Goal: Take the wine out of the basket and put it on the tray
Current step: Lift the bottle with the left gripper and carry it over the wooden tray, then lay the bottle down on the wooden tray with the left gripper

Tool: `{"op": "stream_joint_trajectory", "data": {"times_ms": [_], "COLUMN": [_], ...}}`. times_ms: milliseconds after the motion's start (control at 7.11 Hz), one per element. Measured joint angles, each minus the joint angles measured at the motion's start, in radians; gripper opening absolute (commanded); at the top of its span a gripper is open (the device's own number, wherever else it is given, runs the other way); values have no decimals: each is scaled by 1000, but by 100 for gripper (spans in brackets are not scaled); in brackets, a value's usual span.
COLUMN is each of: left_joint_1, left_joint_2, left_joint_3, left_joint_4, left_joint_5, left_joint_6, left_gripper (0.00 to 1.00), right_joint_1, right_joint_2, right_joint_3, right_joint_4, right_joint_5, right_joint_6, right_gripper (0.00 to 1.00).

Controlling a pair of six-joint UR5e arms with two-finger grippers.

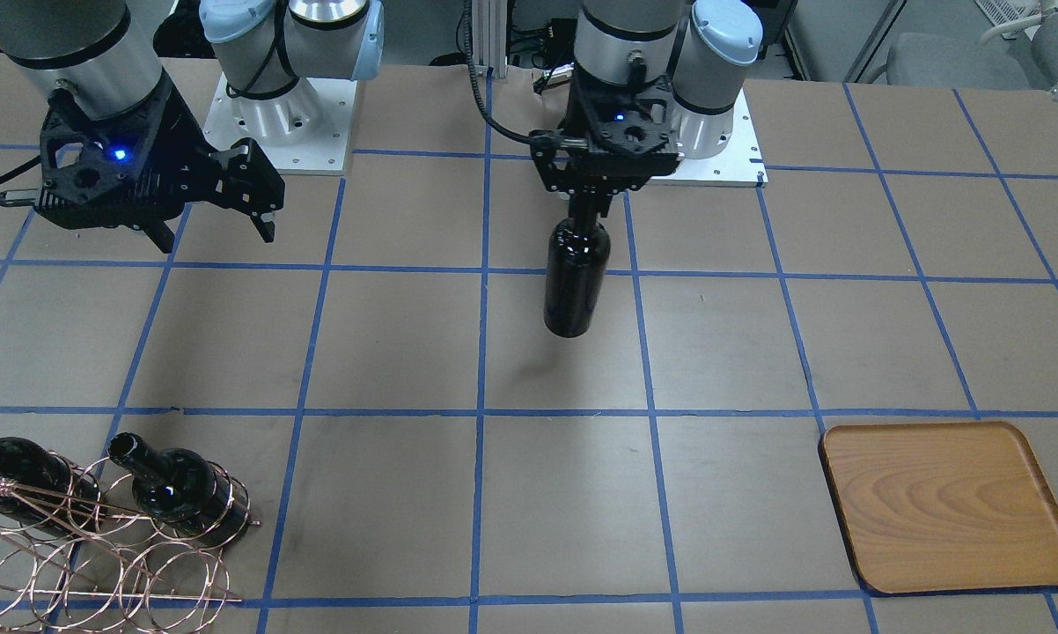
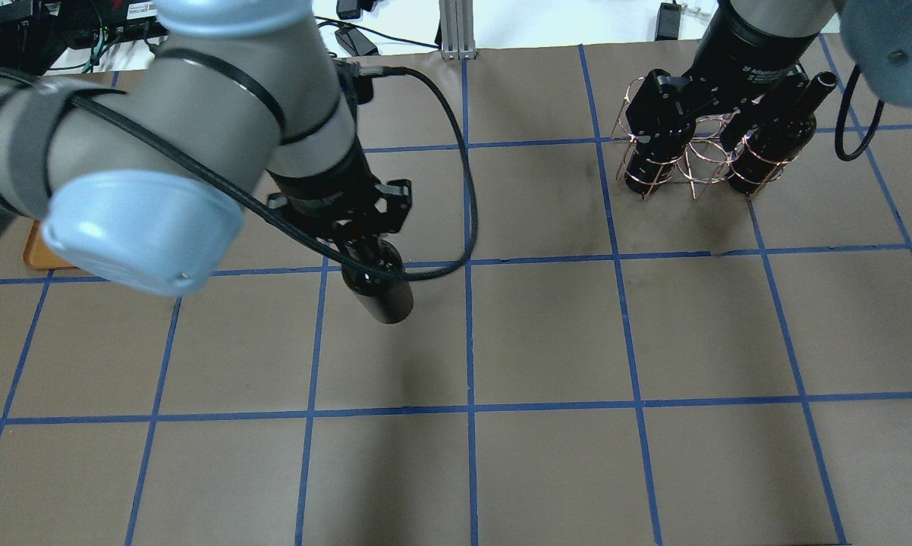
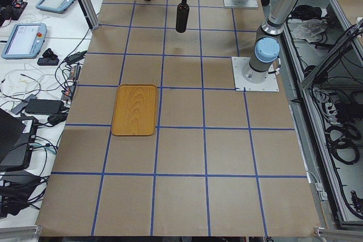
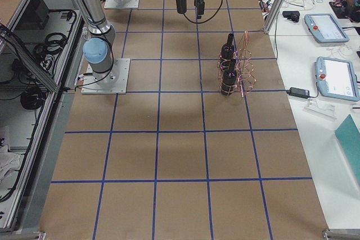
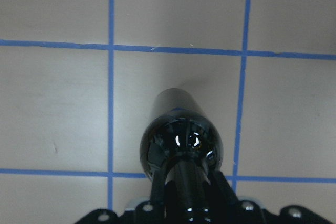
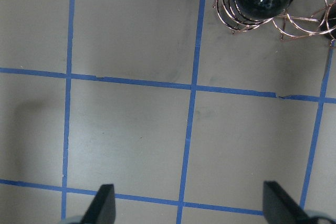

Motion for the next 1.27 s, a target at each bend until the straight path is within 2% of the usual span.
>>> {"op": "stream_joint_trajectory", "data": {"times_ms": [422, 704, 844, 1267], "left_joint_1": [392, 592, 634, 659], "left_joint_2": [-24, -80, -135, -318], "left_joint_3": [111, 156, 196, 290], "left_joint_4": [-125, -120, -88, 41], "left_joint_5": [-5, -7, -4, -3], "left_joint_6": [361, 571, 627, 663], "left_gripper": [0, 0, 0, 0], "right_joint_1": [0, 0, 0, 0], "right_joint_2": [1, 1, 1, 1], "right_joint_3": [0, 0, 0, 0], "right_joint_4": [1, 2, 1, 3], "right_joint_5": [-1, -2, -2, -12], "right_joint_6": [-2, -1, 0, 1], "right_gripper": [100, 100, 100, 100]}}
